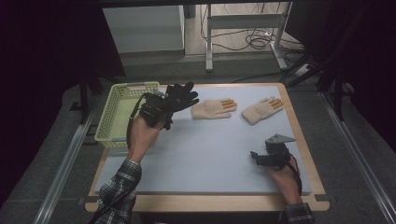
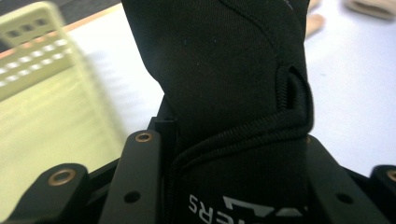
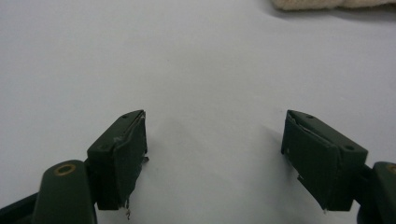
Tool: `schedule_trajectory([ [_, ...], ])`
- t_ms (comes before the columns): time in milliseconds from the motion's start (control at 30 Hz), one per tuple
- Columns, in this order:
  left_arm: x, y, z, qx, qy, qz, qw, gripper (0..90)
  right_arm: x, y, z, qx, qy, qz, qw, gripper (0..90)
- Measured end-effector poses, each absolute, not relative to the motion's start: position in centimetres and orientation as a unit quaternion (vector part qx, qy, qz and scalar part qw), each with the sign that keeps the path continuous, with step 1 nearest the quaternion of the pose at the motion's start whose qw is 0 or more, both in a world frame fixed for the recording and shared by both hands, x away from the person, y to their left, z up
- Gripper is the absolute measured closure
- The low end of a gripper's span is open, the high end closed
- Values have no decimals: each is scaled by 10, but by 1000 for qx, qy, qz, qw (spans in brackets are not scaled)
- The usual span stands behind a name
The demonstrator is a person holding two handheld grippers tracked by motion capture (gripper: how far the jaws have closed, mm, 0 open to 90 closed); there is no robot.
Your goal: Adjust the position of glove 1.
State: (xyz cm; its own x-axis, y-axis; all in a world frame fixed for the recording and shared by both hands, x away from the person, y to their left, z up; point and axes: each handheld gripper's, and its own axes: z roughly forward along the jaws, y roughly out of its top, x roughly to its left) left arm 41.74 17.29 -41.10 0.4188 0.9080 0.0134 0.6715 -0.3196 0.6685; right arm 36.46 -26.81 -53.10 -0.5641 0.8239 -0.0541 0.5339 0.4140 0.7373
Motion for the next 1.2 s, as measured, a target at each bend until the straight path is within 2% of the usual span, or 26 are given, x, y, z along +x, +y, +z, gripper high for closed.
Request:
schedule_trajectory([
  [233,424,213,-412,764,538,220,280,633,365,-268,-531,417,814,346,211,220],
  [800,435,300,-439,704,619,213,276,625,364,-268,-531,417,813,346,212,216],
  [1200,450,325,-464,687,651,193,257,610,364,-268,-531,417,813,345,212,214],
])
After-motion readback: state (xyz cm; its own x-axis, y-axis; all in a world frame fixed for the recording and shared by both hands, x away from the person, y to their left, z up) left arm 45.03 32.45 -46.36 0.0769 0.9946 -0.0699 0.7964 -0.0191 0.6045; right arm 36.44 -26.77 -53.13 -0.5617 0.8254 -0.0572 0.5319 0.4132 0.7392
